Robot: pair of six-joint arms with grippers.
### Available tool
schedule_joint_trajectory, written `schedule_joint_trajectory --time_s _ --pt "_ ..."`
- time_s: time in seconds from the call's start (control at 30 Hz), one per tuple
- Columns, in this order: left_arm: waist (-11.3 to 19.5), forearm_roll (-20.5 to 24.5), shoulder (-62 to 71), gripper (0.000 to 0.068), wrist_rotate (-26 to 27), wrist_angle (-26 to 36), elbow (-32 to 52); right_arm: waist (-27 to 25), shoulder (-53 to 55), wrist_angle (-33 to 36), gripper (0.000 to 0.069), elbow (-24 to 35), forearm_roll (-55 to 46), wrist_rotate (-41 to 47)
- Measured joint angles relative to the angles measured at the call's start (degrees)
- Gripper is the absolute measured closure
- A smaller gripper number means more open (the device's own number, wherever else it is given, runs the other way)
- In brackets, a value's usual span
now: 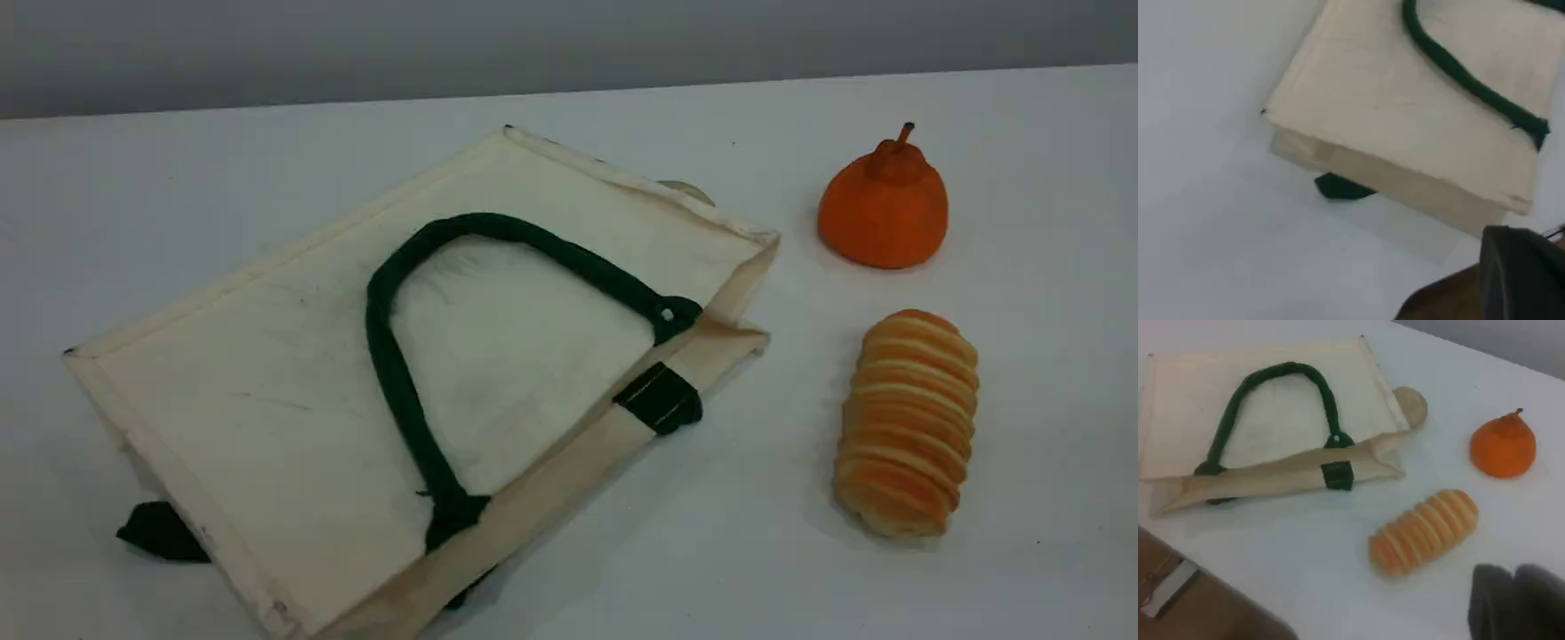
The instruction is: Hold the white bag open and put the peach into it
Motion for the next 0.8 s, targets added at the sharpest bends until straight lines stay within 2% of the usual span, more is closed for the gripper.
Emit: schedule_joint_trajectory --time_s 0.17,0.6,0.7,0.8 --pt "0.0 1.82 0.0 0.067 -2.49 -0.05 0.0 0.0 0.0 0.0 0.065 0.0 0.0 -0.05" --pt "0.32 1.82 0.0 0.0657 -2.54 -0.05 -0.05 0.0 0.0 0.0 0.0636 0.0 0.1 -0.05" --pt "2.26 1.82 0.0 0.0653 -2.54 -0.05 -0.05 -0.28 0.0 0.0 0.0631 0.0 0.12 -0.05" --pt "5.5 1.82 0.0 0.065 -2.48 -0.05 -0.05 -2.64 0.0 0.0 0.0628 0.0 0.16 -0.11"
